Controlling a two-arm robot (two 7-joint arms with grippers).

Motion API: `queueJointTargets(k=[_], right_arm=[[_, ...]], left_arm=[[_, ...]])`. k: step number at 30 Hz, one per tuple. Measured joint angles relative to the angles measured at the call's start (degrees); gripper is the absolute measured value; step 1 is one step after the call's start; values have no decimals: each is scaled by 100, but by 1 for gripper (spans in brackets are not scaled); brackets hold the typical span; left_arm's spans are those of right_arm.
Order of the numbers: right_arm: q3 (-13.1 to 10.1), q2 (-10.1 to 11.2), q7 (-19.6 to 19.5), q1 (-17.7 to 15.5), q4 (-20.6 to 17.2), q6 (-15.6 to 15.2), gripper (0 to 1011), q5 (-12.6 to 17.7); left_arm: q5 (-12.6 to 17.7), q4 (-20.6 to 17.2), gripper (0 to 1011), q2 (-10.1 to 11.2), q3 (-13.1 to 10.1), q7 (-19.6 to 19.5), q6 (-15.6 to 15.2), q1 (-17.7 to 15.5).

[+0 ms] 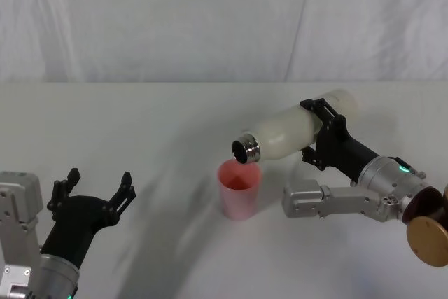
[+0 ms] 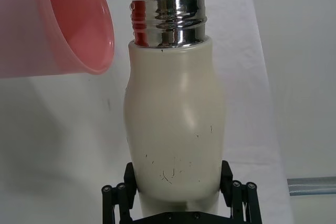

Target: Grasp the thermos with one hand and pour water into the cup lid.

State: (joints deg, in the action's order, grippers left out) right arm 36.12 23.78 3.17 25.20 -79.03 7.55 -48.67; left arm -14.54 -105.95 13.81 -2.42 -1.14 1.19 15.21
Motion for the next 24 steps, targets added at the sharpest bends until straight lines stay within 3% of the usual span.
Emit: queueJointTargets(k=[24], right_arm=[[35, 14, -63, 12, 14, -24, 956, -77]], left_arm=[[0, 0, 1001, 0, 0, 0, 0, 0]])
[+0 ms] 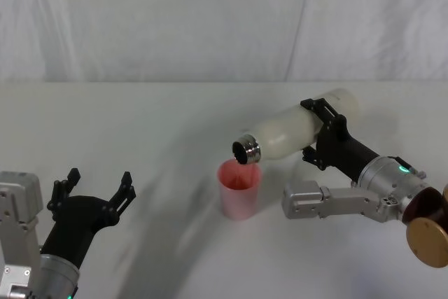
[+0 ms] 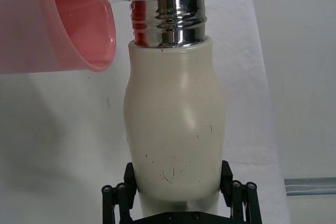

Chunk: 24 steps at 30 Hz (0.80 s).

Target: Grasp the thermos with one hand and pour water into the cup lid.

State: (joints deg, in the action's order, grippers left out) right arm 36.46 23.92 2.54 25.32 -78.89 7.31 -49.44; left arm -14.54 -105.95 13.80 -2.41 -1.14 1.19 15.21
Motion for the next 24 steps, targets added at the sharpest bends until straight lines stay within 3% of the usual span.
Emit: queueJointTargets(k=[24], right_arm=[[10, 25, -20, 13, 6, 0, 956, -42]], left_arm=[[0, 0, 1001, 0, 0, 0, 0, 0]])
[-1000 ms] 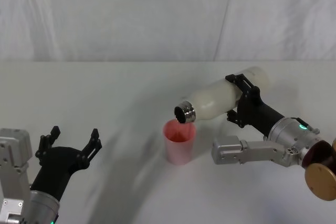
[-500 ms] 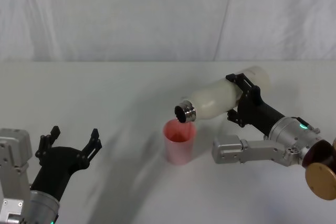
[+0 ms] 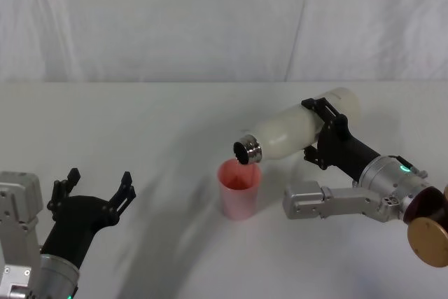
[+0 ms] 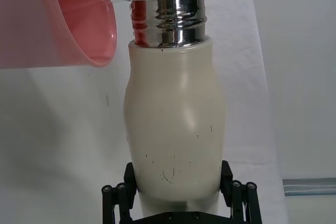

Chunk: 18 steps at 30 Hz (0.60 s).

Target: Grasp the thermos with one hand and pour water into the cup lid.

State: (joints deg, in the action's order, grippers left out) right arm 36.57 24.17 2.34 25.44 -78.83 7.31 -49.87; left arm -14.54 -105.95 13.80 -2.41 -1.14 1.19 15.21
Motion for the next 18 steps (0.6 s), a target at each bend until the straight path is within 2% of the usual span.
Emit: queueJointTargets(k=[18], right_arm=[[-5, -13, -7, 3, 0, 0, 956, 5]], left_arm=[[0, 0, 1001, 0, -1, 0, 0, 0]])
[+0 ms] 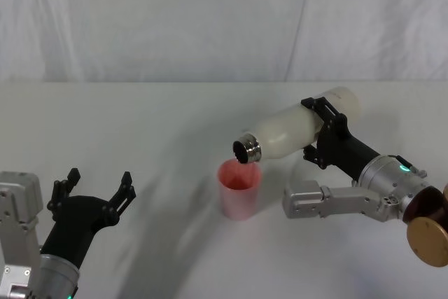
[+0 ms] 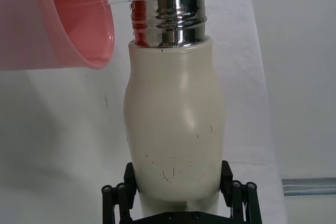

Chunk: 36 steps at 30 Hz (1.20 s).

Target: Grasp the thermos with one hand and pour water into the cup lid.

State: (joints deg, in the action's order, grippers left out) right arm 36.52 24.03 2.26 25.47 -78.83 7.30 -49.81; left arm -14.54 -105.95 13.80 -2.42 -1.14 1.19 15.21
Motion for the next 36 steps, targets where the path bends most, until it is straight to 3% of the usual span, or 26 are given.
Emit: queueJointTargets(k=[36], right_arm=[[12, 20, -36, 16, 8, 3, 956, -44]], left_arm=[[0, 0, 1001, 0, 0, 0, 0, 0]])
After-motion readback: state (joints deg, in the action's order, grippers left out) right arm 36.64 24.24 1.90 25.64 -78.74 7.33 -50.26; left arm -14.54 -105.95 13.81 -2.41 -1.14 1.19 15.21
